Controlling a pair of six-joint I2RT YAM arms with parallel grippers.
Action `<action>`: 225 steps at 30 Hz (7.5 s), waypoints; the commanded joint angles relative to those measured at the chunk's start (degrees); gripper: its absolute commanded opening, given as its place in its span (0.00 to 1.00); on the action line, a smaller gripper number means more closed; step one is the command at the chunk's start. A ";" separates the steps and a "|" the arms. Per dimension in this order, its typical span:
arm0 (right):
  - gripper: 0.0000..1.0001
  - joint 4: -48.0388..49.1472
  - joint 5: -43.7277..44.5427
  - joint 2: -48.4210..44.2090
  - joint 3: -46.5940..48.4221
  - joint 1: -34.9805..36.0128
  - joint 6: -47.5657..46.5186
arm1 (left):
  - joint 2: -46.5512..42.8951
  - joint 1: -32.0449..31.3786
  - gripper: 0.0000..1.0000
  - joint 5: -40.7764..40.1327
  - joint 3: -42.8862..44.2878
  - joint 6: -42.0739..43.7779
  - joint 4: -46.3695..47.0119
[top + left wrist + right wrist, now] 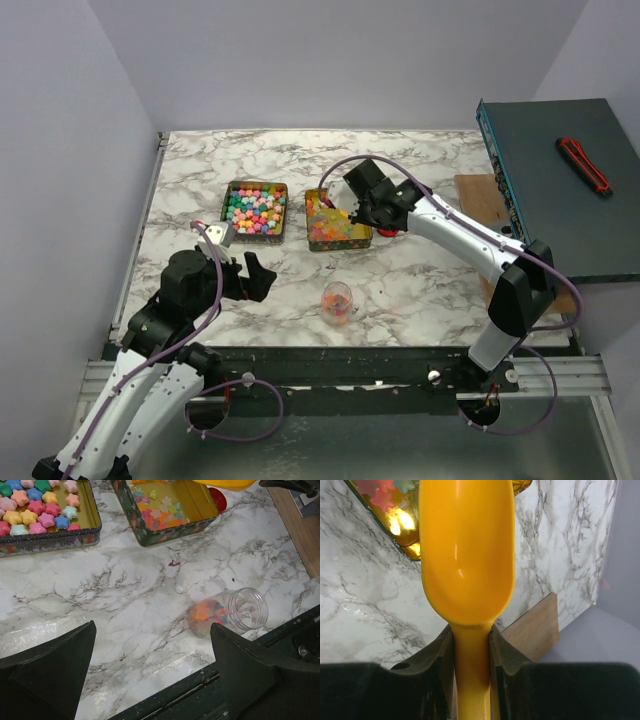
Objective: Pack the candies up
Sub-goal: Scoop the fake candies from the storage box, then place the fake candies in the packing bottle.
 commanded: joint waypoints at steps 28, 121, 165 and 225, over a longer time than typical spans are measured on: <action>0.01 22.52 18.53 10.83 -6.94 4.22 -36.03 | -5.98 2.05 0.99 -0.61 -0.06 0.56 0.22; 0.01 18.29 -29.88 12.84 -7.32 1.50 -7.86 | -4.81 2.22 0.99 -2.09 -0.14 0.38 0.26; 0.01 42.18 -35.00 -13.24 -26.66 -3.12 13.40 | -2.89 2.24 0.99 -0.68 -0.38 0.06 1.71; 0.01 -33.29 -6.63 -18.41 2.68 37.89 70.73 | -6.19 2.29 0.99 0.30 -0.60 0.39 1.82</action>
